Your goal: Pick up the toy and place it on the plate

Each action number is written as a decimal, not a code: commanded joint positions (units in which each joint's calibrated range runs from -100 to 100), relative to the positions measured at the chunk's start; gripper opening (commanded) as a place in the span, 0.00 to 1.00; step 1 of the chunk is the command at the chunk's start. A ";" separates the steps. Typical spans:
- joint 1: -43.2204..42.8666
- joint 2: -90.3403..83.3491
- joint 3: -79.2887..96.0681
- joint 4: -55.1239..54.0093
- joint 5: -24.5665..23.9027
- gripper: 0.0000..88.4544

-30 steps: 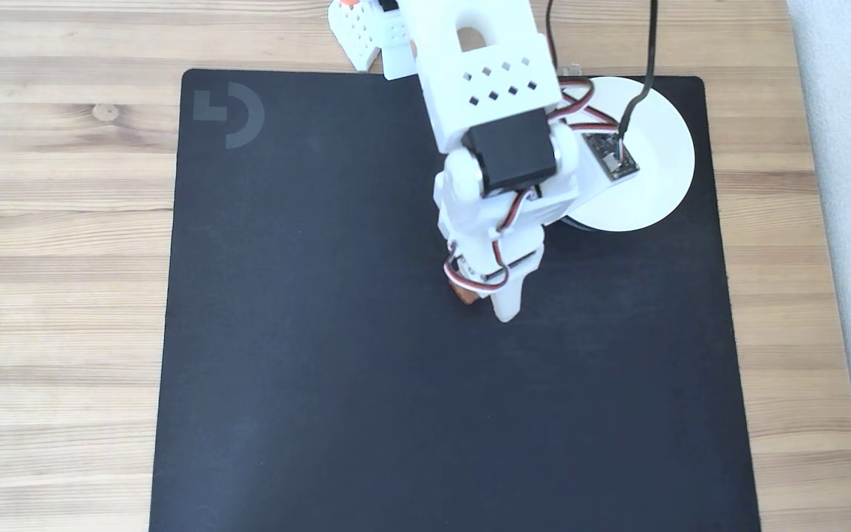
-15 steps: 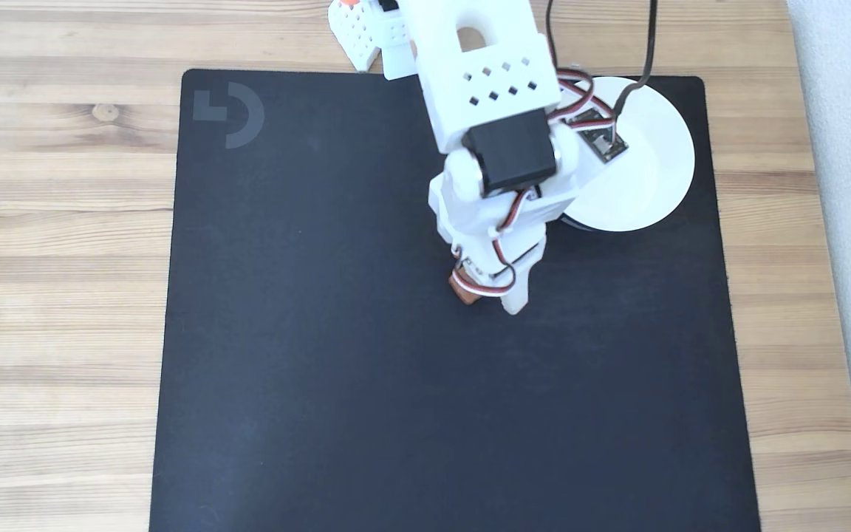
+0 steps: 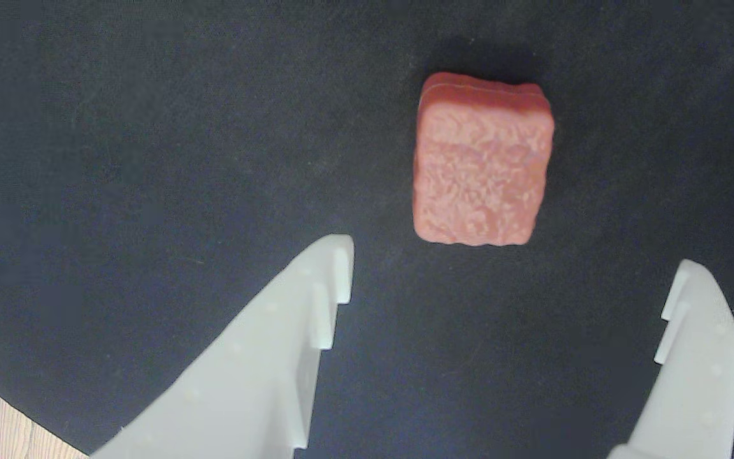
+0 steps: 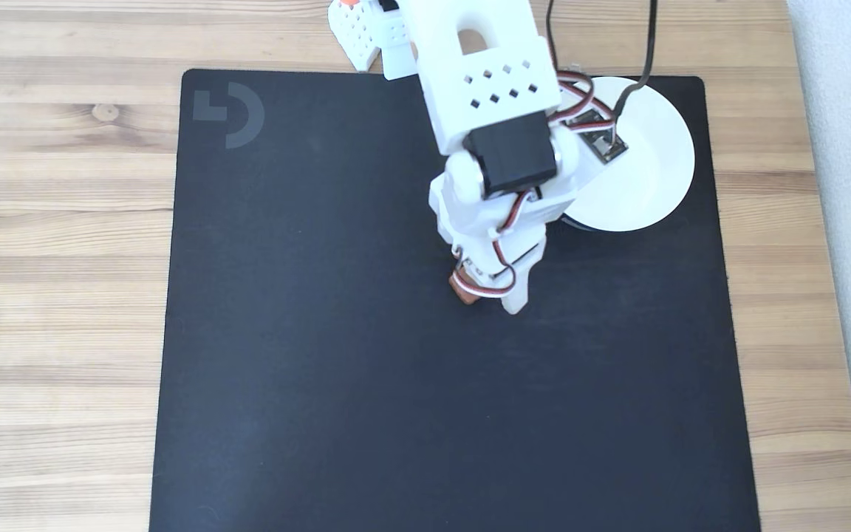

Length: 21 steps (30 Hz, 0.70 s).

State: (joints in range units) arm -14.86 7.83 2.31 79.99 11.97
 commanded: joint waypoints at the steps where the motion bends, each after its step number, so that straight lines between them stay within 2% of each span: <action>1: 0.51 -0.28 -1.37 0.19 -0.17 0.38; 16: 2.02 7.47 -2.00 0.03 0.04 0.38; 21: 2.02 10.72 -1.73 -3.36 -0.02 0.38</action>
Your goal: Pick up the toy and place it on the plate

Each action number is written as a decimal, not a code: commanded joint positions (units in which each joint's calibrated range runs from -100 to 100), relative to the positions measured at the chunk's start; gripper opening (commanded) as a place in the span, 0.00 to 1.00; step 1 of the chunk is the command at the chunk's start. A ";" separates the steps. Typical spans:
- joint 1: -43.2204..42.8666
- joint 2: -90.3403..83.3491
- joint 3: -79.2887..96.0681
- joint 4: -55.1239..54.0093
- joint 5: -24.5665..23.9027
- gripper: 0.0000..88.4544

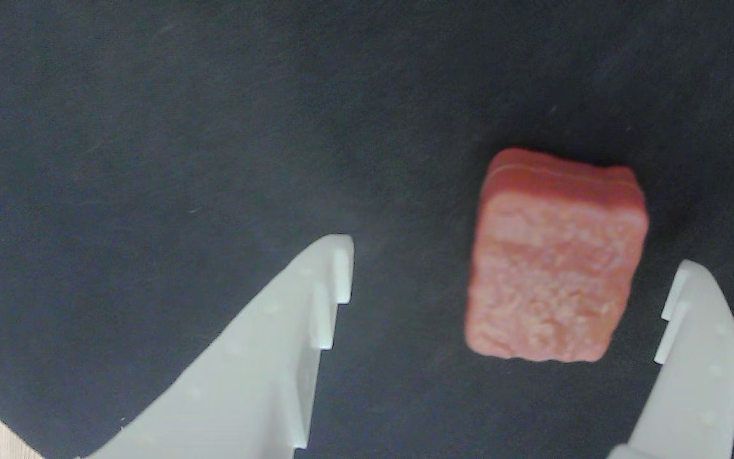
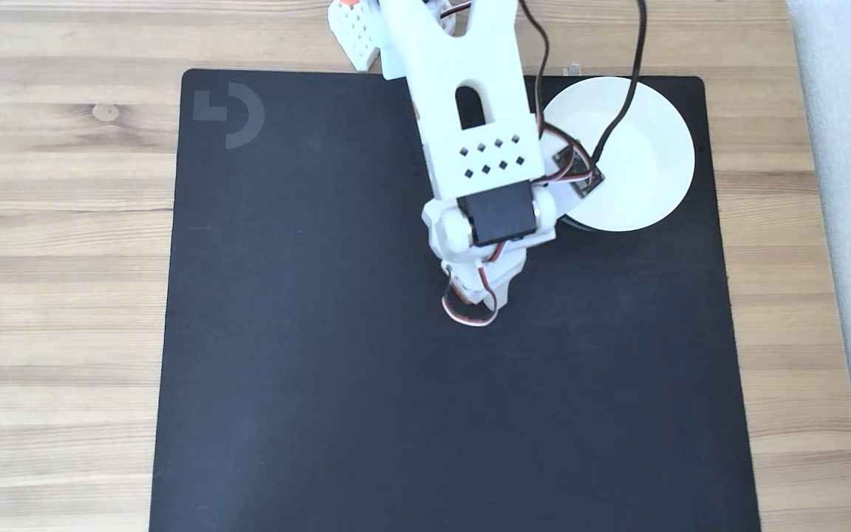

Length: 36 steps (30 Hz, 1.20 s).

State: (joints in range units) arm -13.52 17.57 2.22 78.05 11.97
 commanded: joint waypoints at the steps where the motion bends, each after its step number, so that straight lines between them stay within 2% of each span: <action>1: 0.68 2.23 -1.90 -2.27 0.09 0.38; 9: 0.94 6.07 -1.63 -6.50 0.24 0.38; 26: 1.27 6.73 -1.45 -6.67 -0.17 0.38; 28: 1.02 6.73 -1.45 -6.67 -0.23 0.34; 33: 0.94 6.73 -1.63 -6.75 -0.85 0.16; 34: 1.02 6.73 -1.63 -6.75 -1.48 0.07; 36: 1.10 6.73 -1.63 -6.75 -2.00 0.02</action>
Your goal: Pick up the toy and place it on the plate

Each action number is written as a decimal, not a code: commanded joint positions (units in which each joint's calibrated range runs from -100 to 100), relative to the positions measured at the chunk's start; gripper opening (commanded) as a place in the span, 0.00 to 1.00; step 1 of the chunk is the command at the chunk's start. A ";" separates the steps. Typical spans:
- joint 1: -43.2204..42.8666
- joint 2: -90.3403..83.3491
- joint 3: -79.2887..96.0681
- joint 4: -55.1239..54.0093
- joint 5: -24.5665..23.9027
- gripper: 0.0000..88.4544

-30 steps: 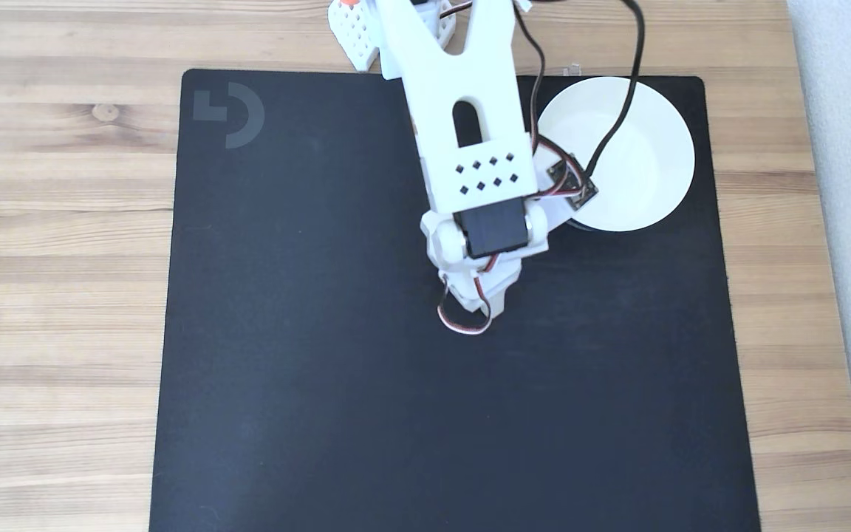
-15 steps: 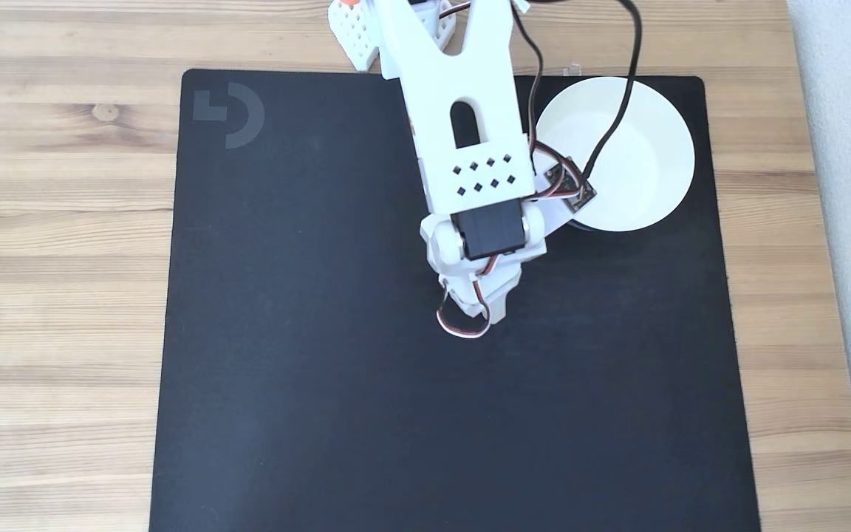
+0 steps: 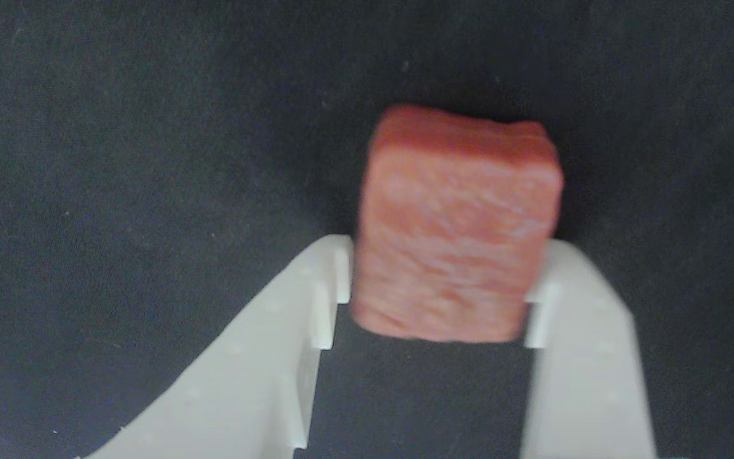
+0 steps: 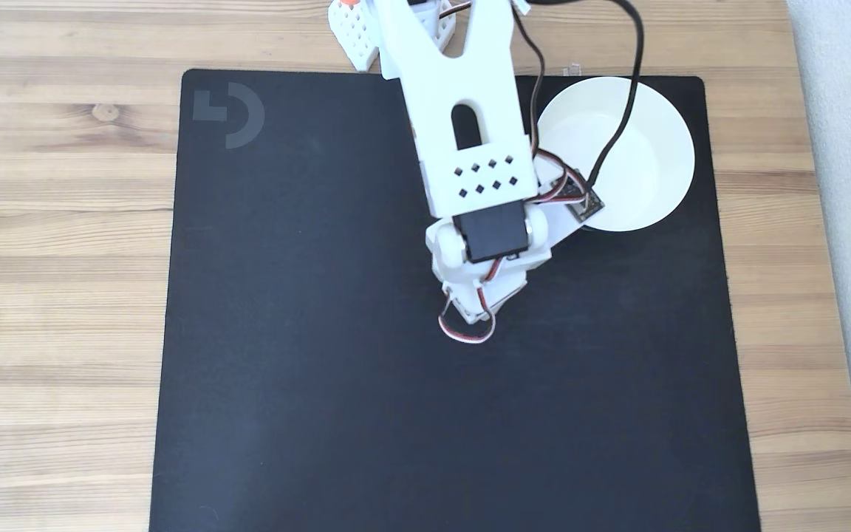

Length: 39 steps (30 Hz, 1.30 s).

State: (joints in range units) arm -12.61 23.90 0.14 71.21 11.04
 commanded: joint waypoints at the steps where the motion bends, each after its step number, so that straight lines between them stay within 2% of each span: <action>1: 0.27 0.41 0.44 0.08 -1.18 0.03; 15: -0.06 -0.60 -0.10 0.08 -1.18 0.03; 21: -1.49 -0.68 -5.77 0.76 -1.23 0.03; 30: -6.67 -15.18 -7.76 0.93 -4.94 0.03; 39: -13.70 -26.27 -8.21 -0.25 -10.68 0.03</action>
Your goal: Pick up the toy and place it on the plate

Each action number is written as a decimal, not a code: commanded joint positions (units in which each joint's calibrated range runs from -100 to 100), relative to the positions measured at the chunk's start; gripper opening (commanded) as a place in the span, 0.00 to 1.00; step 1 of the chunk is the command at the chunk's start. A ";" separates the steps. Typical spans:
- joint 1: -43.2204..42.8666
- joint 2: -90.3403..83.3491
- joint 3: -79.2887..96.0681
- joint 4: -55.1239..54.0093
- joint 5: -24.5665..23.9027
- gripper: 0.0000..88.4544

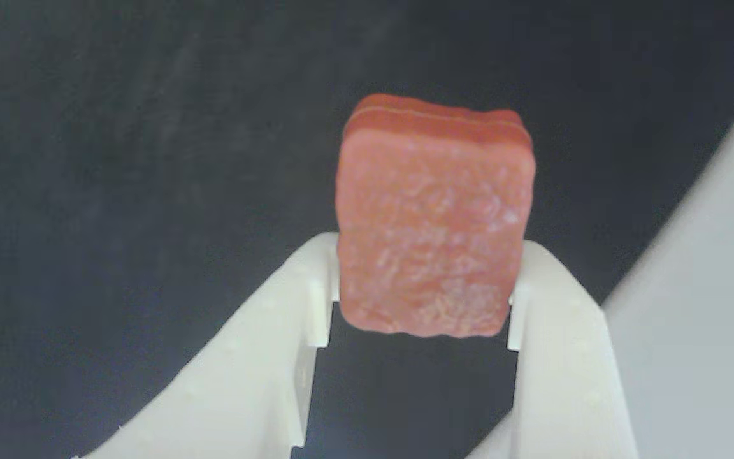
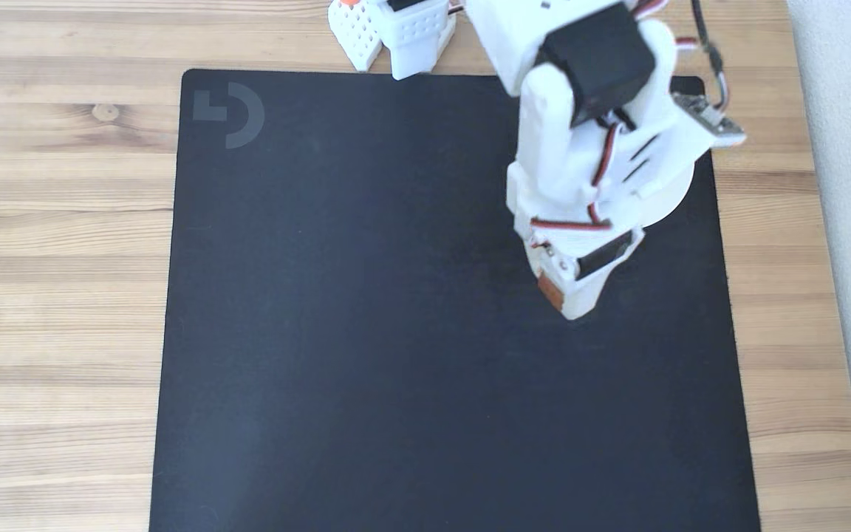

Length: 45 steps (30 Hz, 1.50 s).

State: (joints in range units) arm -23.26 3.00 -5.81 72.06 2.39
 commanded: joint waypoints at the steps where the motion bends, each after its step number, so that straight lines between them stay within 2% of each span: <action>1: -5.30 -6.37 -1.90 -2.20 -3.65 0.03; 9: -16.43 -10.54 -1.36 -7.11 -8.71 0.03; 15: -22.12 -17.96 14.24 -16.09 -11.01 0.03; 28: -24.96 -43.64 53.35 -27.77 -12.52 0.03; 34: -26.97 -48.72 67.77 -32.17 -14.71 0.03; 45: -27.05 -48.81 71.38 -32.51 -14.71 0.05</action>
State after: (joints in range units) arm -49.98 -44.55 65.52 40.73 -12.12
